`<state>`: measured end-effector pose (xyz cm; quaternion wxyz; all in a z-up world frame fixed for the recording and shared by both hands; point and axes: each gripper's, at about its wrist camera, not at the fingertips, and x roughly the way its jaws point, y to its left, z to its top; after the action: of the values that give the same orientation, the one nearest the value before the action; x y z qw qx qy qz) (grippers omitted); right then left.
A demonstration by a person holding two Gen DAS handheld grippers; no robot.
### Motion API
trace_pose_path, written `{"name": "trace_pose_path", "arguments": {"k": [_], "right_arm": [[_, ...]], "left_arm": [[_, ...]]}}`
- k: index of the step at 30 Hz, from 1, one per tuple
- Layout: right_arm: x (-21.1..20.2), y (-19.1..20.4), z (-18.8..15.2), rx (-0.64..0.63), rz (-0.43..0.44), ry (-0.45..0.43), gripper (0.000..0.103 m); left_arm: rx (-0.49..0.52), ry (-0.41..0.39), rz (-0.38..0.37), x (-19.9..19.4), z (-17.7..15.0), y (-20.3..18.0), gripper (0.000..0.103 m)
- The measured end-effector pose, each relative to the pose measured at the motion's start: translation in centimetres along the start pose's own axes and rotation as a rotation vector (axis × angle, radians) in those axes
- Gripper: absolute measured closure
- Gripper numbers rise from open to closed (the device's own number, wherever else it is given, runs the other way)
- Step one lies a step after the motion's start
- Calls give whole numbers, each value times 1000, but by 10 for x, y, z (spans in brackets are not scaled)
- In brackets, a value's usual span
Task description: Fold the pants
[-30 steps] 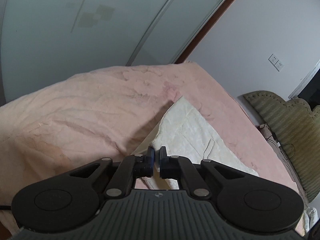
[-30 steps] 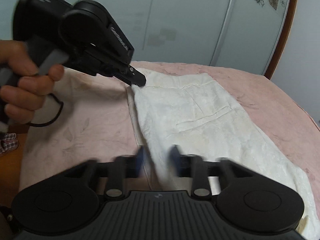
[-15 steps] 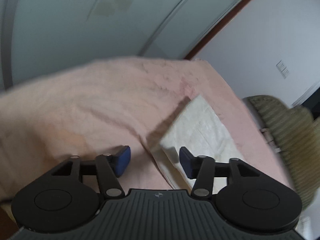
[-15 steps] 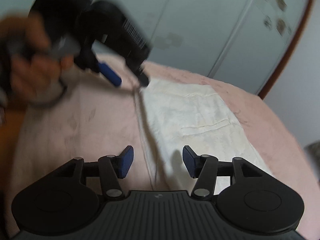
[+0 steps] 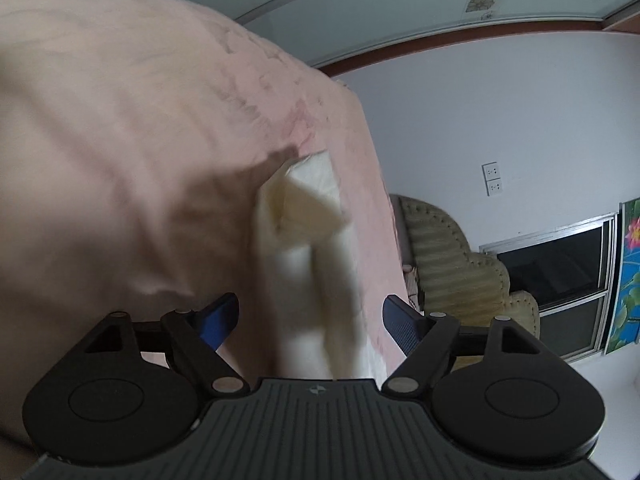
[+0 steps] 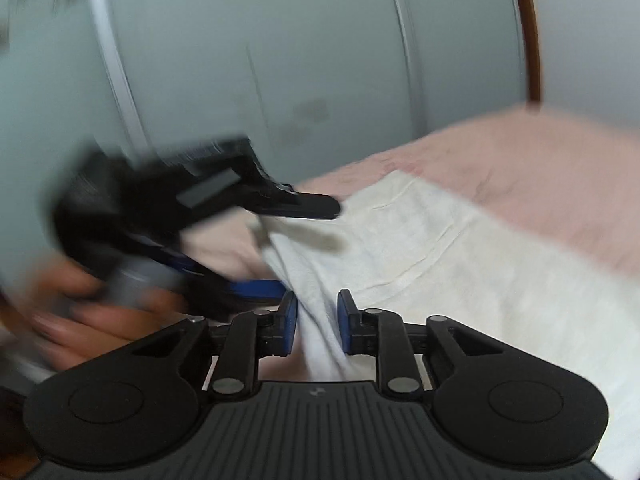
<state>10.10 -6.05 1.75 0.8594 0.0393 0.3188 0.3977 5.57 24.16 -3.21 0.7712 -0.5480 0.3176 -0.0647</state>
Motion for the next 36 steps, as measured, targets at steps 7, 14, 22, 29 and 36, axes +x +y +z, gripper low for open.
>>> {"name": "trace_pose_path", "arguments": {"k": [7,14,22,29,36], "right_arm": [[13,-38,17,42,-234,93,80],[19,-35,18,-16,-233,72,79],[-44,-31,40,-99,-236,-99,75],[-148,-30,12,-185,-334,-237,67],[-226,-70,-44,-101,-511,-223,66]], "left_arm": [[91,5,64,17,20,-8,44],[293,-29,192,14,8,-43,91],[703,-140,115,-22,-72,-174,91],[914,-117,11,3,-177,-236,90],[1014,43,-43,58,-282,-264,88]]}}
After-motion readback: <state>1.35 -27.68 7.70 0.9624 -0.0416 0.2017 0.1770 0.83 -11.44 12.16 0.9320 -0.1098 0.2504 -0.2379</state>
